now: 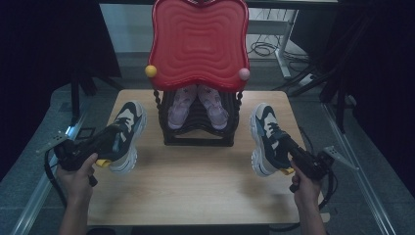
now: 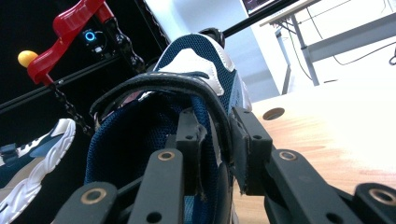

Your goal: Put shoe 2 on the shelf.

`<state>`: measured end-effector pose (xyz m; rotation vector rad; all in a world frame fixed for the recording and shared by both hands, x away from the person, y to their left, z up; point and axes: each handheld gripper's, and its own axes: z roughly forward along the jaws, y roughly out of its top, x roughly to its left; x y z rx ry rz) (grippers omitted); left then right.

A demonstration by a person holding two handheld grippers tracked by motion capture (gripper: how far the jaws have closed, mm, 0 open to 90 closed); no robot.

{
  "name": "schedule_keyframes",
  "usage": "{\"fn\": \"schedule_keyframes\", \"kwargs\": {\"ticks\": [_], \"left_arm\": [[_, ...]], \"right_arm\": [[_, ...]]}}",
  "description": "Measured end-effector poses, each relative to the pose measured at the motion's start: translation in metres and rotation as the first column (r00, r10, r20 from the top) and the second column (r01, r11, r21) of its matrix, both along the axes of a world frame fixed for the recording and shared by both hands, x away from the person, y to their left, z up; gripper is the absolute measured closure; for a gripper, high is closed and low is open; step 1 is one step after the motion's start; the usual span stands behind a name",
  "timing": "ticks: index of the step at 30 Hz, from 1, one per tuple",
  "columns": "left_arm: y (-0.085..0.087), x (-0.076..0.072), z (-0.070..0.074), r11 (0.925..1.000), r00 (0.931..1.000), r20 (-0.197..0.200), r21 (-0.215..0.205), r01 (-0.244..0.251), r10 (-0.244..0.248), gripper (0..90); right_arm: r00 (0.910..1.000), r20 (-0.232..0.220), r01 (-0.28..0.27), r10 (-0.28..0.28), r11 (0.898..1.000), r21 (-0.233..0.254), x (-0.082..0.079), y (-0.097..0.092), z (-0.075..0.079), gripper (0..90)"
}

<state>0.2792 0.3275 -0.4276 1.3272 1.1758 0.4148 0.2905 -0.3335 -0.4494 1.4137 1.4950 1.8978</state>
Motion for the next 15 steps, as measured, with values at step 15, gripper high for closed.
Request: {"fn": "schedule_keyframes", "kwargs": {"ticks": [15], "left_arm": [[0.005, 0.013, 0.021, 0.9987, 0.9994, 0.033, -0.049, 0.014, -0.012, 65.4]], "right_arm": [[0.9991, 0.038, 0.019, -0.021, 0.998, 0.055, 0.015, -0.003, 0.02, 73.8]]}}
